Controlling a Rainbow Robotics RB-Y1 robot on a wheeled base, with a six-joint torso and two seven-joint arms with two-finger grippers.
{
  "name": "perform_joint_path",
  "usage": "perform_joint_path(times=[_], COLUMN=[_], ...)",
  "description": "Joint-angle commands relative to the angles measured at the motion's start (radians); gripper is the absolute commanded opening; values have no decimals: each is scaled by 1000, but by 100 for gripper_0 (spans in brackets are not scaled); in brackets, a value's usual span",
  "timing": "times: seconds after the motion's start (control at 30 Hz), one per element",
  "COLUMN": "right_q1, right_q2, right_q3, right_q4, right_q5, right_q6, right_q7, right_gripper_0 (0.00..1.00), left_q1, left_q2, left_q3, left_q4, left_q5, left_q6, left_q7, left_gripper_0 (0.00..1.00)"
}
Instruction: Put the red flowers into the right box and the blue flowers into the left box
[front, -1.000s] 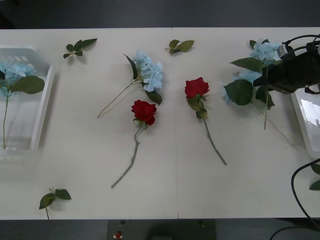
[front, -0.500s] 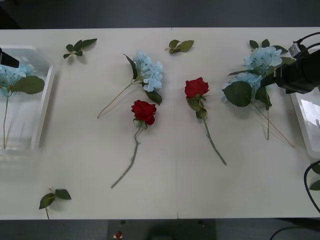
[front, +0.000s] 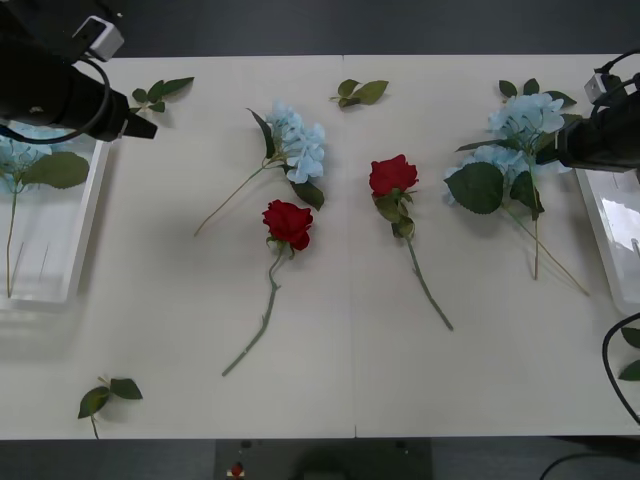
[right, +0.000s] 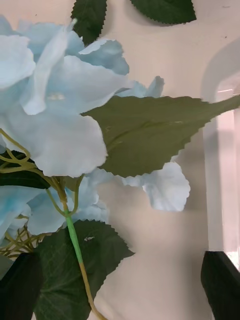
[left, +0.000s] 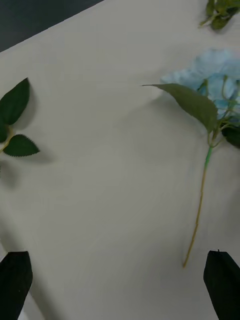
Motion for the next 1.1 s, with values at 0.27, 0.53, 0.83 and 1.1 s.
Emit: perform_joint_path(times=[0.27, 0.53, 0.83, 1.1], right_q1=[-37, -37, -37, -37], right_q2=[60, 94, 128, 145], right_q3=[-20, -18, -12, -12], right_q4=[0, 38, 61, 64], right_q5=[69, 95, 126, 144], right_q6=[-57, -114, -155, -166], right_q7=[13, 22, 30, 30], right_gripper_0=[67, 67, 46, 1], left_q1=[-42, -46, -76, -130], left_q2=[-153, -248, -290, -299], left_q3=[-199, -223, -243, -299], left_q4=[-39, -32, 27, 139], left_q5=[-113, -259, -343, -349], left_q6=[-131, -131, -131, -170], left_q7=[-13, 24, 194, 202], left_gripper_0=[100, 100, 100, 100])
